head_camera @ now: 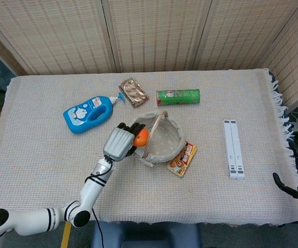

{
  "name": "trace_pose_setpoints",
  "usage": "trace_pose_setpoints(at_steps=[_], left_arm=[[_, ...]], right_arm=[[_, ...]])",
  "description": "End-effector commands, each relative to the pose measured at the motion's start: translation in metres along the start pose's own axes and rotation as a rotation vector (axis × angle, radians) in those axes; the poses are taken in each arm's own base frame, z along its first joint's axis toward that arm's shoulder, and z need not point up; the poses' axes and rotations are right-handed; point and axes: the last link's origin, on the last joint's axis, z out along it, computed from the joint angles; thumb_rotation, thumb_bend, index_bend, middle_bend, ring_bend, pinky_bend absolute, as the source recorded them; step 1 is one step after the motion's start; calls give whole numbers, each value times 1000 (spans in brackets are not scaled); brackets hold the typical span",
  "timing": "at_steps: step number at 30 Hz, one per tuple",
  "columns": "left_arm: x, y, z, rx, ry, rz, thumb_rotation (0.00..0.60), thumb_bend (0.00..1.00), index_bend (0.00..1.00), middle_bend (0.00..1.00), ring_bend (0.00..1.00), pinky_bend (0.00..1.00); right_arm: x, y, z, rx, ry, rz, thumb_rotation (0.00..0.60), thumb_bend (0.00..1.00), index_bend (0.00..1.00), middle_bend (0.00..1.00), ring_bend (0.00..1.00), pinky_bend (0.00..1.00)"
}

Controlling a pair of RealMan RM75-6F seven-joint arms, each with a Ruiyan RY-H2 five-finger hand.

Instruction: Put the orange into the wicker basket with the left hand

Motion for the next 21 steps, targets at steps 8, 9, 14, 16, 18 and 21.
trace_pose_setpoints(at_steps=[8, 9, 14, 16, 18, 21], left_arm=[[-11, 4, -2, 9, -1, 64, 600, 368, 0, 0, 320, 276], [-10, 4, -2, 9, -1, 63, 600, 365, 0, 0, 293, 271], [-5, -8, -10, 11, 7, 79, 600, 363, 0, 0, 254, 256], [-2, -19, -18, 12, 8, 89, 600, 364, 0, 0, 237, 249], [2, -39, -35, 14, -2, 118, 600, 363, 0, 0, 233, 244], [7, -77, -66, 47, -24, 159, 600, 358, 0, 0, 231, 234]], right_arm=[[1, 1, -1, 5, 2, 5, 600, 212, 0, 0, 0, 158], [1, 1, -1, 6, 2, 5, 600, 212, 0, 0, 0, 158], [0, 0, -1, 9, -6, 0, 600, 212, 0, 0, 0, 158], [0, 0, 0, 11, -7, 2, 600, 212, 0, 0, 0, 157], [0, 0, 1, 12, -9, 3, 600, 212, 0, 0, 0, 158], [-1, 1, 5, 8, -8, 1, 600, 212, 0, 0, 0, 158]])
